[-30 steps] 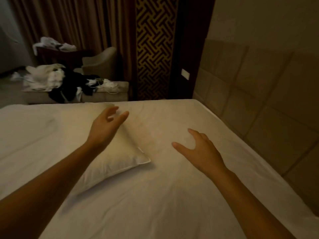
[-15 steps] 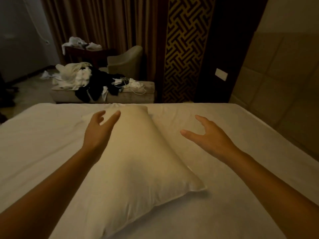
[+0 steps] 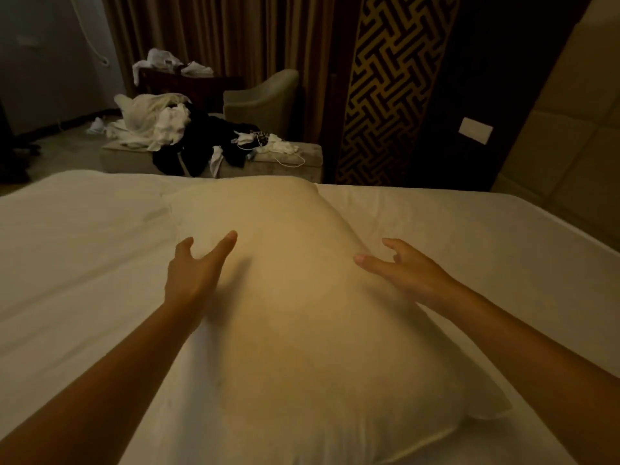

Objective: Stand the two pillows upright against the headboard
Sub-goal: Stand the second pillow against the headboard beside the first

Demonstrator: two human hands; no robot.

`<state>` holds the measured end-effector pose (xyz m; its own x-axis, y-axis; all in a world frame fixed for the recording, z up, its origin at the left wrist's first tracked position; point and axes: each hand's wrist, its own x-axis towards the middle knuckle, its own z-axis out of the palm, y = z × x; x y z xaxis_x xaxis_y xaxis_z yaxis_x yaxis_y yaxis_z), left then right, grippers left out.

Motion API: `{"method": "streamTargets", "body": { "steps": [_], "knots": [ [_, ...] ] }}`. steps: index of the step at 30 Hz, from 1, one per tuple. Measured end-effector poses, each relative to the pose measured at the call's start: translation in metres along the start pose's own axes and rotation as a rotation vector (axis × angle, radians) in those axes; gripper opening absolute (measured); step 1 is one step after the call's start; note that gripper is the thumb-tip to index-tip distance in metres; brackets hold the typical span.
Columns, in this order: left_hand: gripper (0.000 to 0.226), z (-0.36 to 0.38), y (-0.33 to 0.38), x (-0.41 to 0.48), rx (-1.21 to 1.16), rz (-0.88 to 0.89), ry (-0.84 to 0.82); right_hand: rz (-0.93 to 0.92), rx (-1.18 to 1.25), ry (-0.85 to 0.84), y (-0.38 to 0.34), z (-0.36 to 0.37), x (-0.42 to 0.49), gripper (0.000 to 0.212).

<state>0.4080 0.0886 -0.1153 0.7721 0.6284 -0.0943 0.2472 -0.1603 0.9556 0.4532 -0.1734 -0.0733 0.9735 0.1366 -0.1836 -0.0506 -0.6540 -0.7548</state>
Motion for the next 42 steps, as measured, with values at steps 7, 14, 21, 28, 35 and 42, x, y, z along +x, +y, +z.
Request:
{"method": "streamTargets", "body": {
  "steps": [7,14,21,28,35,42],
  "knots": [
    [0.113,0.012,-0.031,0.033,0.081,-0.087,-0.010,0.020,0.075,-0.014,0.010,0.027,0.035,0.082],
    [0.141,0.028,-0.061,0.044,0.021,-0.371,0.096,0.194,0.071,-0.141,0.028,0.038,0.064,0.131],
    [0.114,0.022,-0.043,0.023,-0.199,-0.302,-0.007,0.114,0.114,-0.132,0.021,0.038,0.057,0.081],
    [0.039,0.021,0.013,-0.047,-0.235,-0.101,0.023,0.136,0.226,0.018,0.032,0.018,0.010,0.060],
    [0.040,0.057,0.144,-0.121,-0.425,0.181,-0.100,0.085,0.543,0.259,0.027,-0.098,-0.065,0.016],
    [0.025,0.119,0.255,-0.216,-0.540,0.354,-0.294,-0.022,0.678,0.465,0.048,-0.242,-0.134,0.032]
  ]
}}
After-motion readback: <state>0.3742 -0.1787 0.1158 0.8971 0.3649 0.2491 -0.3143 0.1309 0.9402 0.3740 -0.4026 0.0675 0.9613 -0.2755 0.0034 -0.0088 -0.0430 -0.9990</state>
